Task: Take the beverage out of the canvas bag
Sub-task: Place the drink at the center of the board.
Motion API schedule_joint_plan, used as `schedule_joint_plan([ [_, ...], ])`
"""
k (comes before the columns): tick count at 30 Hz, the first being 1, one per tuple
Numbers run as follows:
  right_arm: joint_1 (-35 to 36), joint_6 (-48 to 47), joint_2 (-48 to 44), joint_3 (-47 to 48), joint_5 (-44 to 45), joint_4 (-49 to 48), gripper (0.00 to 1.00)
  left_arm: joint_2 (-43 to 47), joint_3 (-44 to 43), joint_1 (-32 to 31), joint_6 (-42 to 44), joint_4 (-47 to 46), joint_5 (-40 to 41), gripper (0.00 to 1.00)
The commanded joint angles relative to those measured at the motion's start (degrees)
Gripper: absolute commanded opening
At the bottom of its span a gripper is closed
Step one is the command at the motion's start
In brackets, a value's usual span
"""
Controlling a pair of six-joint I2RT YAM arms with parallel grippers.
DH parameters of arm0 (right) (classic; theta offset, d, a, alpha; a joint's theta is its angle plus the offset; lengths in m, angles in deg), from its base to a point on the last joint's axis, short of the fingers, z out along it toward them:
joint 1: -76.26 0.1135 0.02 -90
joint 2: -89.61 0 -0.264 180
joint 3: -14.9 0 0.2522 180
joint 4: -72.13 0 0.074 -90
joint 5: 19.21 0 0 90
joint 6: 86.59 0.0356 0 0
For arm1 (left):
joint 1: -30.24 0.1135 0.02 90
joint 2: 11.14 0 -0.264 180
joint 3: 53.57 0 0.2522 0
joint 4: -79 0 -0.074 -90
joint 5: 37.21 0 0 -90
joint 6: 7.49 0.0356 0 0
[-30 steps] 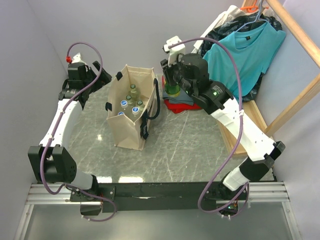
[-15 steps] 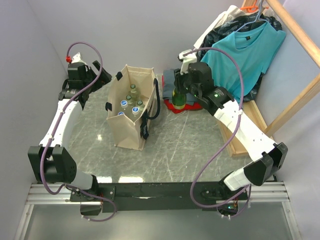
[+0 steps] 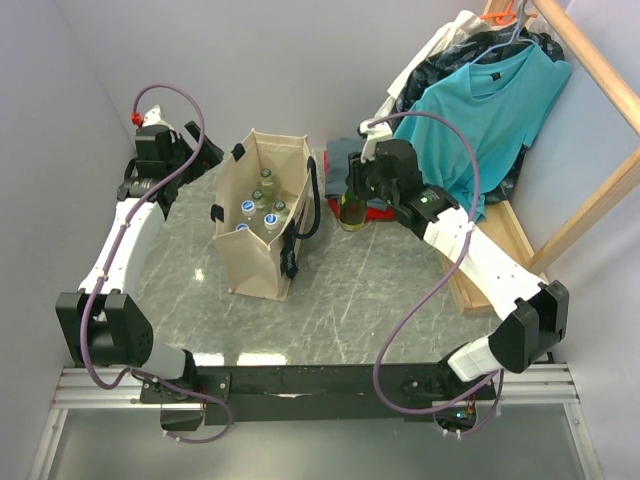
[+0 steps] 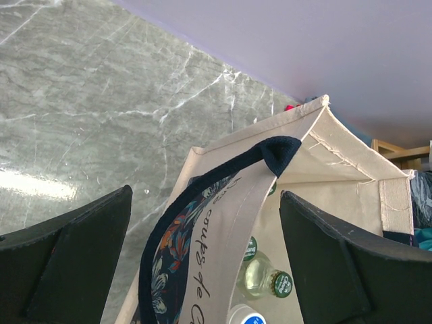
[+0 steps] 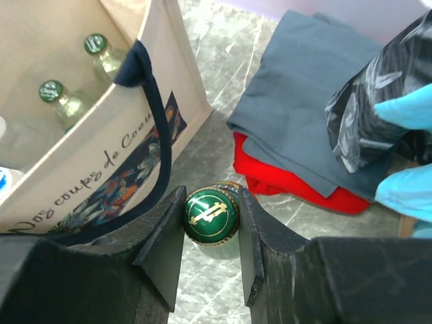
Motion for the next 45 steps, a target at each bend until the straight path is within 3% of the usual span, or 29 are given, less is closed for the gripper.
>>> schedule_joint_plan([
  [1, -0.1, 1.2, -1.8, 0.6, 0.3, -12.6, 0.0, 2.1, 1.0, -0.2, -0.6, -1.8, 0.6, 0.96],
  [18, -1.8, 4.3, 2.1, -7.6, -2.6, -22.9, 0.0, 2.1, 1.4, -0.2, -0.9, -2.4, 0.3, 0.96],
  [45, -1.3, 2.0, 11.5, -1.2, -3.2, -23.3, 0.0, 1.5, 1.0, -0.2, -0.6, -1.7, 1.3, 0.96],
])
